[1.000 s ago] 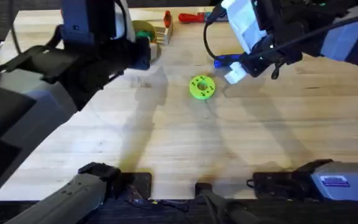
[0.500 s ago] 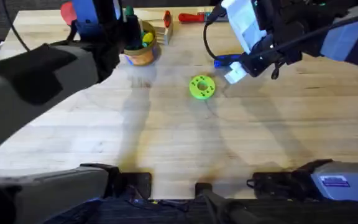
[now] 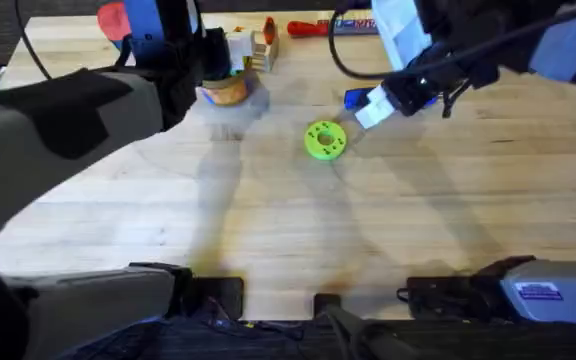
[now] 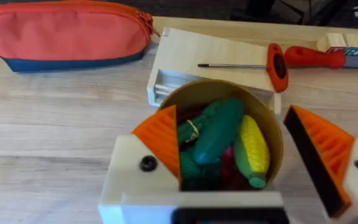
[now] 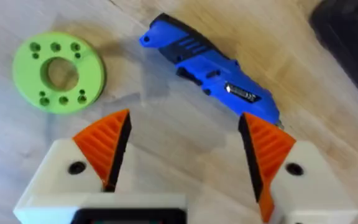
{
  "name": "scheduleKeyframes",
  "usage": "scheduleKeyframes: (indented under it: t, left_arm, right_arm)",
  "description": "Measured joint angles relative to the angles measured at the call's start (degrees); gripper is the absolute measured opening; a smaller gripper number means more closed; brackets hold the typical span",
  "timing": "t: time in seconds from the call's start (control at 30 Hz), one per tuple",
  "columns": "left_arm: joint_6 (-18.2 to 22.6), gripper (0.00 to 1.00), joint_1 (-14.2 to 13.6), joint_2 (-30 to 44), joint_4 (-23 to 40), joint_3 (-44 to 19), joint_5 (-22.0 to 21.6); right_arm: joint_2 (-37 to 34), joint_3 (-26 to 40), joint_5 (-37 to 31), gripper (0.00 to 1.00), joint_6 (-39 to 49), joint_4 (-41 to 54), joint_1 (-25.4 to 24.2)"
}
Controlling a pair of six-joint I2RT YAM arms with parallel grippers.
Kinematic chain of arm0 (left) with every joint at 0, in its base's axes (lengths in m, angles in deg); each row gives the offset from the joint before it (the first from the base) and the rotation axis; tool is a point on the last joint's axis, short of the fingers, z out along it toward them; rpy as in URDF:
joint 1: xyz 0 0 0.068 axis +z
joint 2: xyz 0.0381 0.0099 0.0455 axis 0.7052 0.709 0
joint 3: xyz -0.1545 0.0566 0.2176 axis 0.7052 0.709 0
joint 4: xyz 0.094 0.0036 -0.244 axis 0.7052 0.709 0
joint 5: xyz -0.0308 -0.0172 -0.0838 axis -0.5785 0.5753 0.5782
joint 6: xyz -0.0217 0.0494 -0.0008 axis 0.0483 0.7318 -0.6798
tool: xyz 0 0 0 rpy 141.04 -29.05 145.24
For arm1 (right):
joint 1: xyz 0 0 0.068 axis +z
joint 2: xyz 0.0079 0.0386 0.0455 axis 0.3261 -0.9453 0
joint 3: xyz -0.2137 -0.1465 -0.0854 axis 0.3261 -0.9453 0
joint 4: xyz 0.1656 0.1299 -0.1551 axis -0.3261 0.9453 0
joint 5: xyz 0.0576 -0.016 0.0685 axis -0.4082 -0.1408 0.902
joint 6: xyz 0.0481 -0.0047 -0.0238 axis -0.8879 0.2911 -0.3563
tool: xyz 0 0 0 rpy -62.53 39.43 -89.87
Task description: Pick up the gripper from the table and insert it into the empty holder that is missing its gripper. Then pick up a screw, insert it into the mounting hole, and use the screwdriver to tighten it. Finally, clean up the table by picking up the vegetable and placing it into the bucket.
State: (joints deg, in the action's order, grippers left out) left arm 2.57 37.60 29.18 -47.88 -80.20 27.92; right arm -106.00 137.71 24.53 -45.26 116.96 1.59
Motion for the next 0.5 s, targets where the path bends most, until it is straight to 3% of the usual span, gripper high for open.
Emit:
scheduleKeyframes:
  t: [0.2,0.3,0.5]
  left_arm:
    - [4.45,0.988,0.00,-10.06,7.18,0.00,0.00]
    - [9.11,0.988,-0.48,-16.97,14.82,0.00,-0.13]
    - [20.10,0.988,-4.26,-30.37,34.11,0.00,-0.13]
  right_arm:
    - [2.71,11.11,0.31,0.991,-2.08,12.92,0.00]
    - [6.29,14.91,0.31,0.991,-3.47,16.88,0.00]
    - [17.06,16.41,0.31,0.991,-6.50,21.98,-0.07]
